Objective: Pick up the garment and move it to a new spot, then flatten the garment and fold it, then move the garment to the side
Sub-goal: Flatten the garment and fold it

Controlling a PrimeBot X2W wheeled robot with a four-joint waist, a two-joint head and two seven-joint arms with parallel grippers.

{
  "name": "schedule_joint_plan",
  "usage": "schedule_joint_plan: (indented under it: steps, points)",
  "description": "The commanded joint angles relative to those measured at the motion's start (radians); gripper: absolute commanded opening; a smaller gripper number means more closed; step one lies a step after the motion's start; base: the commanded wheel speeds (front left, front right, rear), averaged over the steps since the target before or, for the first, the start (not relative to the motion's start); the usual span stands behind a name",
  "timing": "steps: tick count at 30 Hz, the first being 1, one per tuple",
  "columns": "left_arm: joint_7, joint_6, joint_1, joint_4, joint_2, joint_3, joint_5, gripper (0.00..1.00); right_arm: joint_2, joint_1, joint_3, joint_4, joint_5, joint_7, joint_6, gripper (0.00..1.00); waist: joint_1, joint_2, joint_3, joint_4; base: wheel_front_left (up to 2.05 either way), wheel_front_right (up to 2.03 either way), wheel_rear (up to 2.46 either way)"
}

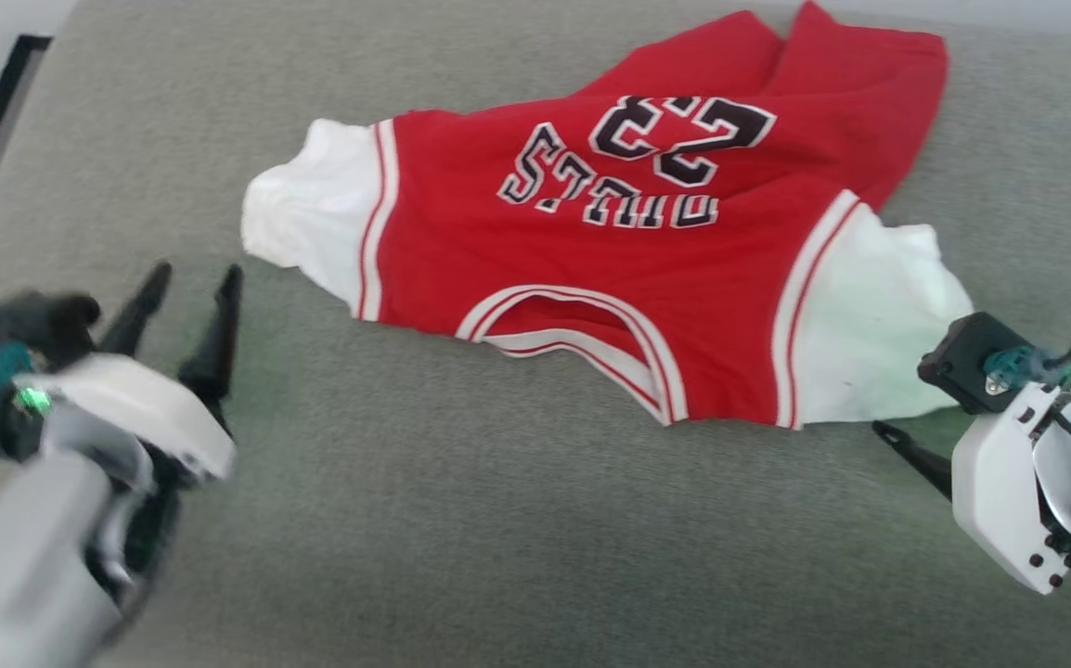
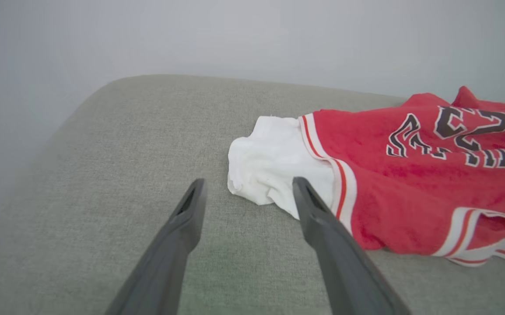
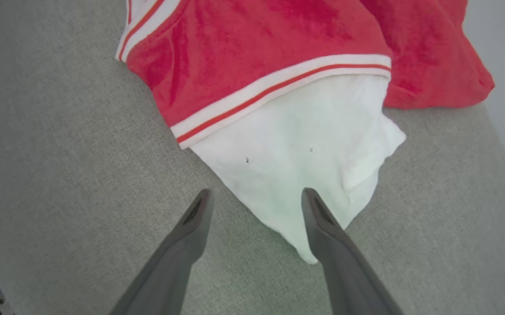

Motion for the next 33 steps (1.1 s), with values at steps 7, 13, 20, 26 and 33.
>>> schedule_joint_plan:
  steps: [7,13,20,26,33]
  points:
    - [-0.004,0.053,0.274,-0.233,-0.158,0.284,0.301,1.00,-0.039,-0.085,0.134,0.066,0.040,0.022,0.000,1.00,0.0000,-0.0001,0.029,0.083,0.00,0.00,0.00]
    - [-0.004,-0.008,0.411,-0.328,-0.303,0.439,0.466,1.00,-0.064,-0.128,0.221,0.150,0.067,0.009,0.000,1.00,0.0000,-0.0001,0.051,0.114,0.00,0.00,0.00]
    - [-0.005,-0.100,0.431,-0.320,-0.376,0.553,0.549,1.00,-0.062,-0.179,0.307,0.220,0.059,-0.010,-0.004,0.27,0.0000,-0.0001,0.080,0.114,0.00,0.00,0.00]
    - [-0.005,-0.180,0.371,-0.312,-0.339,0.590,0.606,1.00,-0.062,-0.196,0.323,0.252,0.075,-0.015,-0.003,0.00,0.0000,-0.0001,0.089,0.097,0.00,0.00,0.00]
    - [0.162,-0.208,0.131,-0.283,-0.076,0.292,0.574,1.00,-0.055,-0.237,0.318,0.236,0.072,-0.009,-0.004,0.00,0.0000,-0.0001,0.118,0.073,0.00,0.00,0.00]
